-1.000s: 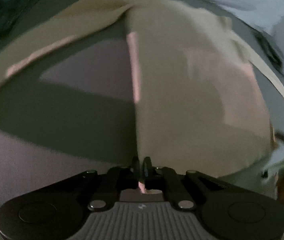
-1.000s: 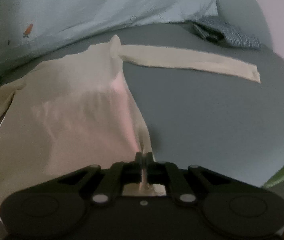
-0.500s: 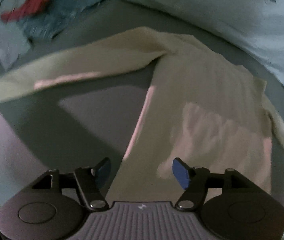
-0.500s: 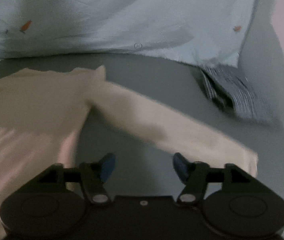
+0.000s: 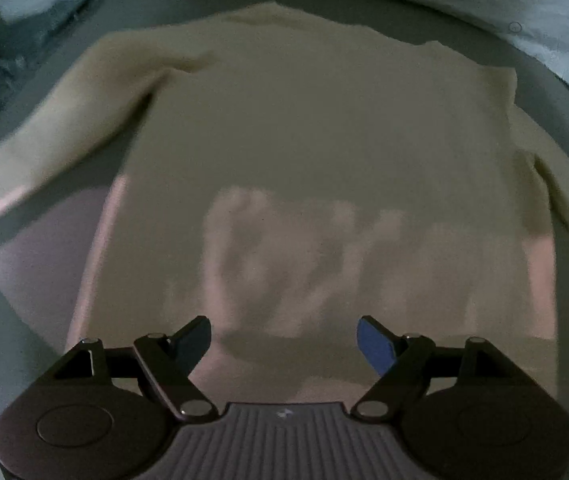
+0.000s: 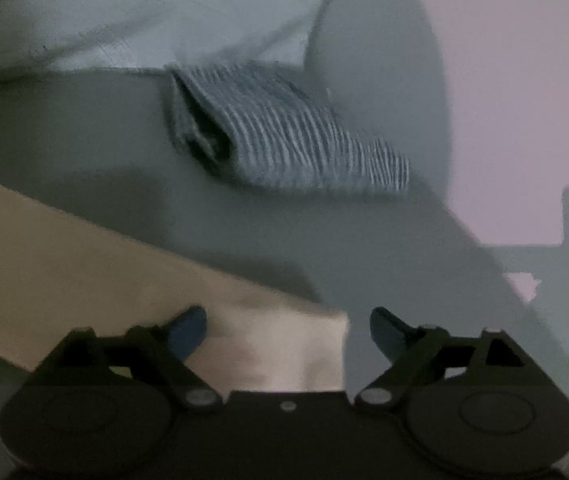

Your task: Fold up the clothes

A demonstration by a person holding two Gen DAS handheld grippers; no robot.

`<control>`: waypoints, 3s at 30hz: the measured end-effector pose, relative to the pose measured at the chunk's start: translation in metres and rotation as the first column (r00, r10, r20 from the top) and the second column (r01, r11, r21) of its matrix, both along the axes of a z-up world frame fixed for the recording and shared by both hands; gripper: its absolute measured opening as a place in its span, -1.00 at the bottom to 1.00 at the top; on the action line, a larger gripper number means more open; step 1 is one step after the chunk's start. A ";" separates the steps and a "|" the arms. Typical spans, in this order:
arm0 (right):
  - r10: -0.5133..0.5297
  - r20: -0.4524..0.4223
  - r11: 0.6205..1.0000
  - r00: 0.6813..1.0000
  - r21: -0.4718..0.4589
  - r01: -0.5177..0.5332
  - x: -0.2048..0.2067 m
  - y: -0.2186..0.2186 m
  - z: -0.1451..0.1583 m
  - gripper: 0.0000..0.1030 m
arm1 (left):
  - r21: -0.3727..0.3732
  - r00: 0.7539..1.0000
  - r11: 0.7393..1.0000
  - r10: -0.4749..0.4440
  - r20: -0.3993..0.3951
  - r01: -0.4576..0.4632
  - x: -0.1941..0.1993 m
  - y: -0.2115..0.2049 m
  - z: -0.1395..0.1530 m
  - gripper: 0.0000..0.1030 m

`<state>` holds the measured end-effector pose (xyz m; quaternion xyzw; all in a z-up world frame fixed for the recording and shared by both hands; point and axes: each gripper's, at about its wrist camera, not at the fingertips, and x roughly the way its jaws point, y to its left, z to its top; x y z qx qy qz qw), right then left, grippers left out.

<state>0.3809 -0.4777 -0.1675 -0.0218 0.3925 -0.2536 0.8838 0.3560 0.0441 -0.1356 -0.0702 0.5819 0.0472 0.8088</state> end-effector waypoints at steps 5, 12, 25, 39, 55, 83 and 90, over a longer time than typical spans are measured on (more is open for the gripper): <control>0.041 0.111 0.983 0.993 0.175 -0.060 -0.018 -0.003 0.003 -0.97 | 0.038 0.999 0.998 -0.043 -0.028 0.044 0.005 -0.012 -0.004 0.59; -0.015 0.062 0.997 0.998 0.080 0.010 -0.040 0.004 0.024 -0.98 | 0.010 0.999 1.000 -0.006 -0.041 0.006 0.006 -0.005 -0.001 0.60; 0.025 -0.001 0.999 1.000 -0.043 -0.025 -0.007 0.054 0.044 0.11 | -0.082 0.986 0.983 0.168 0.016 -0.166 -0.052 0.055 0.008 0.62; 0.554 0.219 0.671 0.803 0.453 -0.587 -0.015 0.361 0.056 1.00 | -0.051 0.897 0.914 0.405 0.176 -0.403 -0.110 0.264 0.016 0.83; 0.415 -0.058 0.871 0.908 0.315 -0.378 -0.080 0.493 0.025 1.00 | -0.211 0.880 0.924 0.372 0.294 -0.320 -0.093 0.413 -0.008 0.67; 0.173 -0.036 0.976 0.984 0.143 -0.167 -0.135 0.434 0.063 0.56 | -0.320 0.757 0.723 -0.420 0.500 0.613 -0.057 0.134 0.106 0.67; 0.526 -0.151 0.836 0.837 -0.087 -0.542 -0.117 0.464 0.042 0.45 | -0.085 0.903 0.914 -0.372 0.216 0.396 -0.070 0.154 0.033 0.64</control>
